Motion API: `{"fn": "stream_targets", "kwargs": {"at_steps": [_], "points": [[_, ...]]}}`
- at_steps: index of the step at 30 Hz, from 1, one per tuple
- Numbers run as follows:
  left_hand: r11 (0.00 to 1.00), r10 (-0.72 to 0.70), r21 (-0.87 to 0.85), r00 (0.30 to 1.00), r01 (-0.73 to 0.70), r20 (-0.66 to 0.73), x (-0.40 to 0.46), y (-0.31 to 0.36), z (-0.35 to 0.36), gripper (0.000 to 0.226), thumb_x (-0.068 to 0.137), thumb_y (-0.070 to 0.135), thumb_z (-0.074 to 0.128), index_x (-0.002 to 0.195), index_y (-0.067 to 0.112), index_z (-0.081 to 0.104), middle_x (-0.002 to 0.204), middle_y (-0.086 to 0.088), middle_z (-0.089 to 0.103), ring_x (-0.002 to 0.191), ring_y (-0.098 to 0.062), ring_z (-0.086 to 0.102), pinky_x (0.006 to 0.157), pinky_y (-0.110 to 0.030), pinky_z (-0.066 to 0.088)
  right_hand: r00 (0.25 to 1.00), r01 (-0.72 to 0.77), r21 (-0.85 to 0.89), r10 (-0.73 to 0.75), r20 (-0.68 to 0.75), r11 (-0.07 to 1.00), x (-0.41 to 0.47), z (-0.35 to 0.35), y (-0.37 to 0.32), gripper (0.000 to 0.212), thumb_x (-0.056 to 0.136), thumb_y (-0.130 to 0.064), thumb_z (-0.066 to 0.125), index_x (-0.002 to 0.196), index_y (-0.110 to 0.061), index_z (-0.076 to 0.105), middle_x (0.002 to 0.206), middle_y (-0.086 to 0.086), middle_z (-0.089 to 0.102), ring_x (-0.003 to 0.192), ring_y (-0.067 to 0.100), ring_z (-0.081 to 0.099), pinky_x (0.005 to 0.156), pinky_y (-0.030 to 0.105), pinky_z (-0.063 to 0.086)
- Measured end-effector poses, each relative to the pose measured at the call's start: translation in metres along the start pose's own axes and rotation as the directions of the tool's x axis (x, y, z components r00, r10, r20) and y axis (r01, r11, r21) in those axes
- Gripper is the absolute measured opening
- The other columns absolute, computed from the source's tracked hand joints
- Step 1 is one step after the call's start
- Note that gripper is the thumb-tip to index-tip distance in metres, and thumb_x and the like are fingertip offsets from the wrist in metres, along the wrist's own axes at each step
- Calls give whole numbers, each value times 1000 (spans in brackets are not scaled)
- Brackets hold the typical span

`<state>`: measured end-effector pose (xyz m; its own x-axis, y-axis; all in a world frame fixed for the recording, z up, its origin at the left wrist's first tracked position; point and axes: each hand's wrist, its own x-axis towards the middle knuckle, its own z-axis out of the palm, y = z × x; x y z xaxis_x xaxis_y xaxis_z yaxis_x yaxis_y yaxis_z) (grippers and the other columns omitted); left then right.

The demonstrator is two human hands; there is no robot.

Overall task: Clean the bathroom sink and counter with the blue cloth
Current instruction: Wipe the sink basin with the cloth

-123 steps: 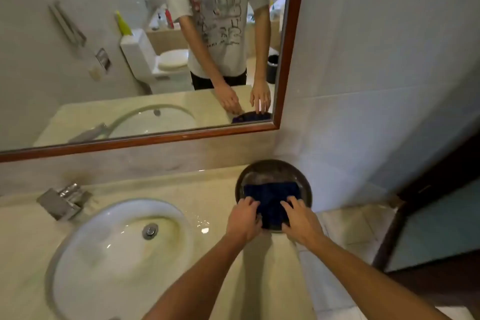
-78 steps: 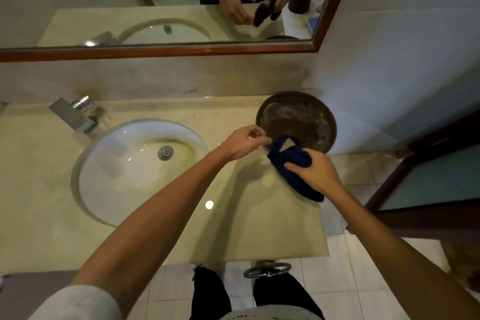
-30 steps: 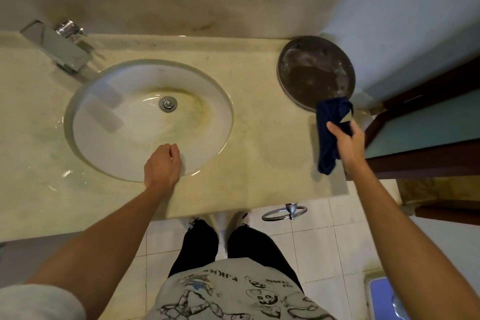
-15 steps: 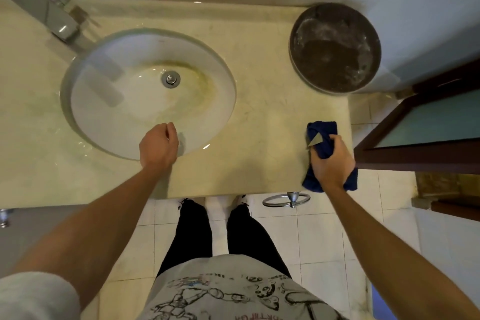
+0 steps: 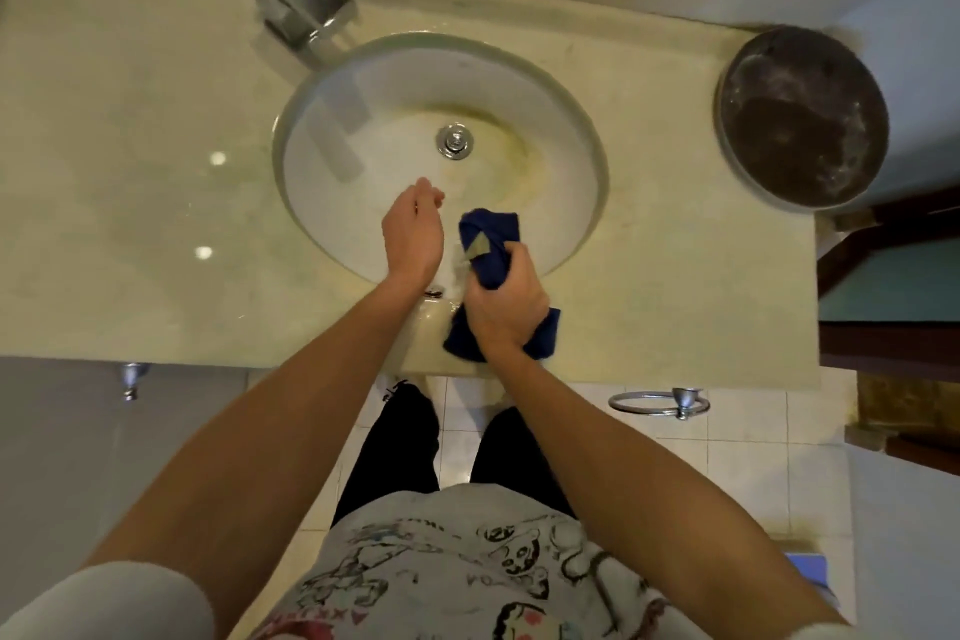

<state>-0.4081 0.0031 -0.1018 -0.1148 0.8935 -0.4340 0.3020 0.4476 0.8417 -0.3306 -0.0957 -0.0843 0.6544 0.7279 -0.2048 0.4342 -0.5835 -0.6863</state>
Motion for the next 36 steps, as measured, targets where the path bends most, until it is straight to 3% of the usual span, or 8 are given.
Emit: {"fn": "stream_targets", "kwargs": {"at_steps": [5, 7, 10, 15, 20, 24, 29, 36], "points": [[989, 148, 58, 946, -137, -290, 29, 19, -58, 29, 102, 24, 40, 97, 15, 67, 102, 3, 66, 97, -13, 59, 85, -22, 42, 959, -243, 395, 159, 234, 886, 5, 40, -67, 14, 91, -28, 68, 97, -17, 61, 89, 1, 69, 83, 24, 66, 84, 48, 56], [987, 162, 69, 925, -147, -345, 34, 15, -73, 28, 102, 25, 40, 100, 15, 66, 104, 1, 66, 98, -15, 59, 85, -21, 41, 938, -337, 553, 225, 263, 762, 18, 23, -74, 17, 92, -26, 71, 107, -20, 66, 98, -3, 72, 91, 17, 69, 89, 40, 58], [976, 190, 149, 955, -159, -226, 32, 1, -76, 31, 101, 31, 39, 100, 13, 65, 104, -2, 67, 96, -20, 60, 87, -32, 45, 962, -272, 683, 202, 184, 678, 46, -38, -58, 13, 92, -10, 73, 103, -15, 68, 91, -4, 71, 76, 1, 68, 70, 19, 55], [911, 233, 320, 965, -260, 121, 15, -35, -64, 34, 101, 34, 42, 95, 11, 67, 101, -3, 67, 90, -23, 61, 87, -43, 51, 998, -39, 454, 57, -25, 890, 87, -162, 24, 18, 83, -17, 79, 81, -17, 61, 79, 1, 62, 73, 11, 56, 71, 33, 48], [902, 191, 383, 980, -199, 59, 8, -39, -56, 38, 101, 40, 40, 93, 13, 67, 95, 1, 68, 86, -23, 60, 80, -39, 50, 986, -138, 35, 141, -93, 990, 82, -201, 108, 19, 83, -20, 77, 89, -10, 62, 82, 1, 64, 75, 14, 58, 78, 44, 53], [909, 110, 400, 993, -118, 43, 13, -35, -52, 40, 102, 39, 39, 95, 12, 68, 94, -2, 69, 87, -24, 62, 80, -38, 47, 984, -143, -130, 127, -127, 981, 49, -159, 126, 27, 83, -24, 73, 106, -16, 60, 88, 4, 67, 84, 31, 64, 75, 38, 50], [913, 30, 404, 998, -50, 56, 17, -34, -51, 40, 99, 41, 38, 91, 16, 68, 90, 3, 71, 87, -22, 65, 79, -37, 48, 979, -144, -82, 130, -160, 986, 1, -83, 79, 35, 81, -34, 66, 113, -22, 59, 101, 4, 72, 91, 30, 66, 80, 36, 50], [991, -57, 123, 996, 48, 72, 30, -28, -62, 41, 103, 36, 38, 89, 11, 68, 93, -2, 72, 90, -23, 68, 83, -33, 52, 991, -132, 15, 132, -19, 991, -57, 34, -23, 31, 82, -31, 72, 108, -25, 57, 93, -3, 71, 80, 24, 64, 75, 36, 47]]}}
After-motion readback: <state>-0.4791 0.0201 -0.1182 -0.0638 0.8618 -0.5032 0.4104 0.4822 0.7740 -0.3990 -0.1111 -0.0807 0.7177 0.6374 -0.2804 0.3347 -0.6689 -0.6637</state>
